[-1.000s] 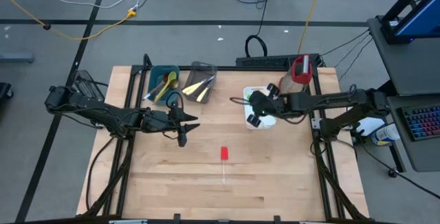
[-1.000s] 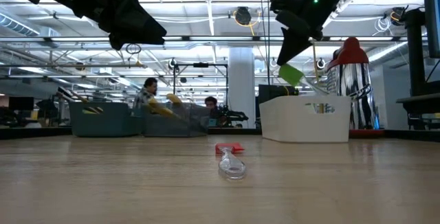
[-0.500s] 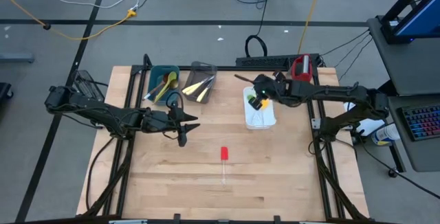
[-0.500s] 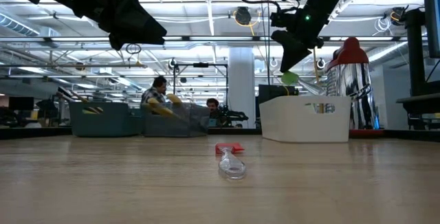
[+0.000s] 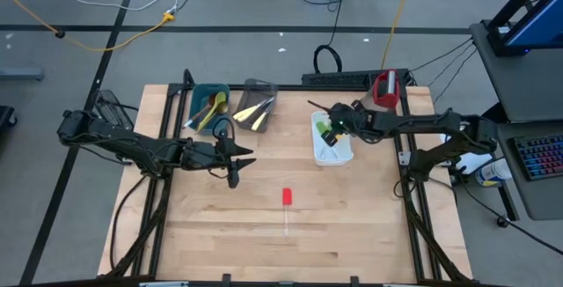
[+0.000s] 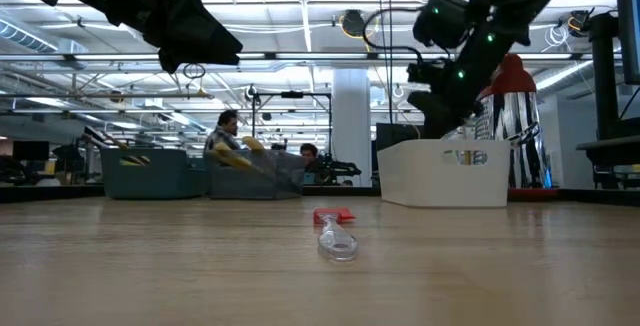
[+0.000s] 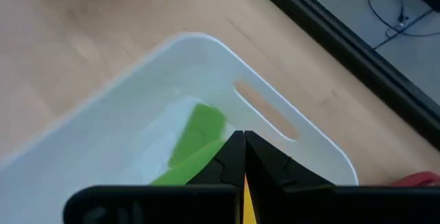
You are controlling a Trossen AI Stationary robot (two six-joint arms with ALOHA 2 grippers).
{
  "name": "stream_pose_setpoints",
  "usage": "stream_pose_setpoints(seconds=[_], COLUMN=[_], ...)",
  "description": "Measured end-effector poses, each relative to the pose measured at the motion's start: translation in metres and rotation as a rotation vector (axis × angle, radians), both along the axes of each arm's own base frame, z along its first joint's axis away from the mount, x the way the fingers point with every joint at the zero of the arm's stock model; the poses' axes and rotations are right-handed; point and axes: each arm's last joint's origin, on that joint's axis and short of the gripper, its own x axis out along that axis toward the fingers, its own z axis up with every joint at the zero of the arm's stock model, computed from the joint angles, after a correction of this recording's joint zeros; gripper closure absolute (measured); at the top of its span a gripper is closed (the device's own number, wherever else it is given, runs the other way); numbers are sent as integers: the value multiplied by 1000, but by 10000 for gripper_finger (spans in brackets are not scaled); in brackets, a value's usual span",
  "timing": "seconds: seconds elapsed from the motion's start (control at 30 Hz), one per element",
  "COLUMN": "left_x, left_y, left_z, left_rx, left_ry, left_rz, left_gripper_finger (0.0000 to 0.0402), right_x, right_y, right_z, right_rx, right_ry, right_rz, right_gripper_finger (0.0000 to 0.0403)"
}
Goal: Pick & Place Kitchen Items
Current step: Put the green spatula into the white bin
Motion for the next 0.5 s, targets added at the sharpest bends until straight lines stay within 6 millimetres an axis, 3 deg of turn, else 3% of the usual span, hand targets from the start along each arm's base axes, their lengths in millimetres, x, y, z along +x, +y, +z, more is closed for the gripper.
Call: stream_pose_setpoints(seconds=[0.2,0.5], left_x=[0,0], left_y=[0,0], left_z=[0,0], left_rx=[0,1], left_ry=[0,0], left_rz=[0,0], left_gripper_finger=[261,261], right_x=[-12,-20], right_y=[-4,-11], right_z=[-24,-33], right_rx=[-10,-50], right_ry=[-23,-63], right_rz=[-31,-85], right_gripper_finger=[403,403])
